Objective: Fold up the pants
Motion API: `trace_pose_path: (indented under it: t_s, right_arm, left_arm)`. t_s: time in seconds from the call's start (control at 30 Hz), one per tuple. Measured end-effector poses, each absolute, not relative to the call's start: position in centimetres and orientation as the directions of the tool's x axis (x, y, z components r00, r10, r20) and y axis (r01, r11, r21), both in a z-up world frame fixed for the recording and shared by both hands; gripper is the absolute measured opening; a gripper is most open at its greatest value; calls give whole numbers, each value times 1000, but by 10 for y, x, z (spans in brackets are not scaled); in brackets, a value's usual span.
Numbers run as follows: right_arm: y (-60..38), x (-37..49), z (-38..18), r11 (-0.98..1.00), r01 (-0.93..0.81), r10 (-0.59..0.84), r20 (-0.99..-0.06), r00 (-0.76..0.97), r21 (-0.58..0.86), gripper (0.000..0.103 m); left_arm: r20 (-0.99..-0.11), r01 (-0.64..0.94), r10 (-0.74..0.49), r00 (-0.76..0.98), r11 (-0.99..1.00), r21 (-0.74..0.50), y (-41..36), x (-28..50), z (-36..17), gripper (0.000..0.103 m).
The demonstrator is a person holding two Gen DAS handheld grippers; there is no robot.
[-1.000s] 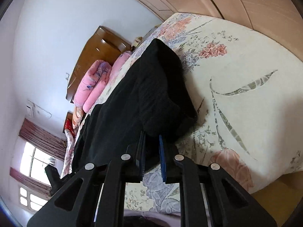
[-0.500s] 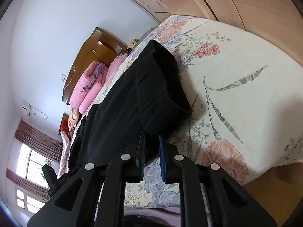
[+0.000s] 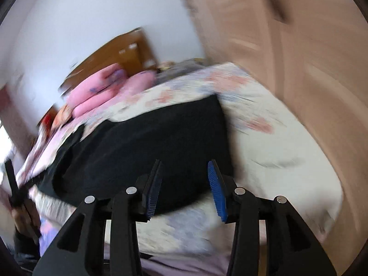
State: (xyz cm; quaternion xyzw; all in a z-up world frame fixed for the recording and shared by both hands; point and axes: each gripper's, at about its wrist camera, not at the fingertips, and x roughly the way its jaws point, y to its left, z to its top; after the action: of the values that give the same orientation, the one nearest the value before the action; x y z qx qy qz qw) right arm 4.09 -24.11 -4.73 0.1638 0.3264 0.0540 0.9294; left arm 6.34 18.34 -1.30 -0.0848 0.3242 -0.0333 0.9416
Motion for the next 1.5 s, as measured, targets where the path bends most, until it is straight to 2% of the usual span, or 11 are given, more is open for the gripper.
trace_pose_path:
  t_s: [0.1, 0.23, 0.4, 0.5, 0.7, 0.83, 0.93, 1.0, 1.2, 1.37, 1.5]
  right_arm:
    - [-207, 70, -50, 959, -74, 236, -630, 740, 273, 42]
    - [-163, 105, -59, 979, -149, 205, -684, 700, 140, 43]
    - [-146, 124, -71, 983, -186, 127, -719, 683, -4, 63]
    - [-152, 133, -92, 980, -191, 79, -776, 626, -54, 65]
    - [-175, 113, -85, 977, -213, 140, -794, 591, 14, 64]
    - [-169, 121, -65, 983, -181, 113, -774, 623, -3, 70]
    - [-157, 131, -63, 968, -232, 223, -753, 619, 97, 76]
    - [-147, 137, -83, 969, -241, 188, -802, 567, 57, 78]
    - [-159, 126, -90, 970, -231, 196, -783, 590, 69, 84]
    - [-157, 130, -89, 975, -218, 161, -787, 596, 35, 85]
    - [-160, 123, -92, 977, -207, 168, -782, 600, 52, 86]
  left_arm:
    - [-616, 78, -190, 764, 976, -204, 164, 84, 3, 95]
    - [-718, 250, -303, 626, 951, -184, 99, 147, 1, 96]
    - [-815, 389, -413, 407, 885, -255, 27, 222, -29, 96]
    - [-877, 369, -335, 345, 907, -201, 7, 266, -66, 92]
    - [-876, 347, -297, 379, 924, -164, -2, 291, -74, 100]
    - [-869, 364, -170, 465, 931, 13, -23, 280, -83, 102]
    - [-866, 345, -185, 464, 938, -15, -18, 281, -80, 102]
    - [-871, 351, -186, 455, 936, -16, -17, 283, -78, 102]
    - [-844, 341, -235, 482, 938, -67, 16, 285, -40, 101]
    - [-851, 30, 79, 519, 993, 111, 129, 330, -18, 101]
    - [-920, -87, 99, 379, 994, 71, 197, 357, -49, 78]
